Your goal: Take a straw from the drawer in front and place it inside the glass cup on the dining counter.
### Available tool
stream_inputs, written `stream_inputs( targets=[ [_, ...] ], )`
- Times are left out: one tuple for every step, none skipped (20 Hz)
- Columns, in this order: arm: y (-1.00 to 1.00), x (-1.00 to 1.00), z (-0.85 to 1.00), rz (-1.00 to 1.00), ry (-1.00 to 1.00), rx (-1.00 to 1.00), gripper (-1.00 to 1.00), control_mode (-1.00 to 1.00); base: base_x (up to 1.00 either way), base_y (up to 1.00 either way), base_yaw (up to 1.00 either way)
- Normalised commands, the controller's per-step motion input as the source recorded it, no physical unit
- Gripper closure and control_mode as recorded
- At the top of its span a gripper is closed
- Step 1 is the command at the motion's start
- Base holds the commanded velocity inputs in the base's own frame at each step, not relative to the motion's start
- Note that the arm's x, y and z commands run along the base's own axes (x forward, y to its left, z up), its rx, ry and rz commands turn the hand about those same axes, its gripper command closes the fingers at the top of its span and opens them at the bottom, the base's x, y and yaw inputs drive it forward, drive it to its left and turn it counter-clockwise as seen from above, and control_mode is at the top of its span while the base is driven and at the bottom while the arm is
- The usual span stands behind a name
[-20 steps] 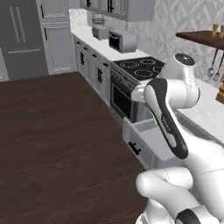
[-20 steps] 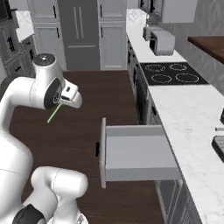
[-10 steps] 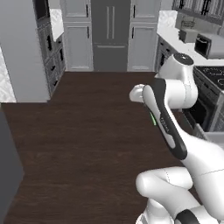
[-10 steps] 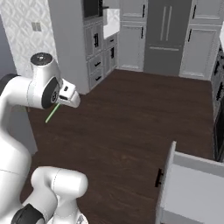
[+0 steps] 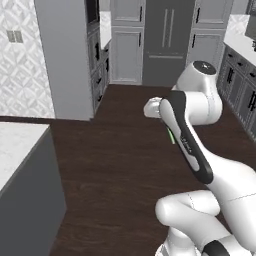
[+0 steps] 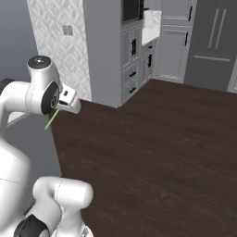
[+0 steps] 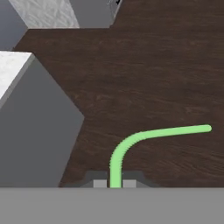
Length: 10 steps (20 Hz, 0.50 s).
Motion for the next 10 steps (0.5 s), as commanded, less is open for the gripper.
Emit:
stream_inputs(
  targets=[
    [0.0,0.0,0.0,0.0,0.0,0.0,1.0,1.0,0.77,0.87,-0.13],
    [0.0,0.0,0.0,0.0,0.0,0.0,1.0,1.0,0.82,0.79,-0.19],
    [0.0,0.0,0.0,0.0,0.0,0.0,1.0,1.0,0.84,0.68,-0.21],
    [0.0,0.0,0.0,0.0,0.0,0.0,1.0,1.0,0.91,0.58,-0.22],
    [0.0,0.0,0.0,0.0,0.0,0.0,1.0,1.0,1.0,0.48,-0.21],
    [0.0,0.0,0.0,0.0,0.0,0.0,1.0,1.0,1.0,0.41,-0.18],
    [0.0,0.0,0.0,0.0,0.0,0.0,1.0,1.0,1.0,0.27,-0.14],
    [0.0,0.0,0.0,0.0,0.0,0.0,1.0,1.0,1.0,0.13,-0.06],
    [0.0,0.0,0.0,0.0,0.0,0.0,1.0,1.0,1.0,0.0,0.0],
    [0.0,0.0,0.0,0.0,0.0,0.0,1.0,1.0,1.0,0.0,0.0]
  ],
)
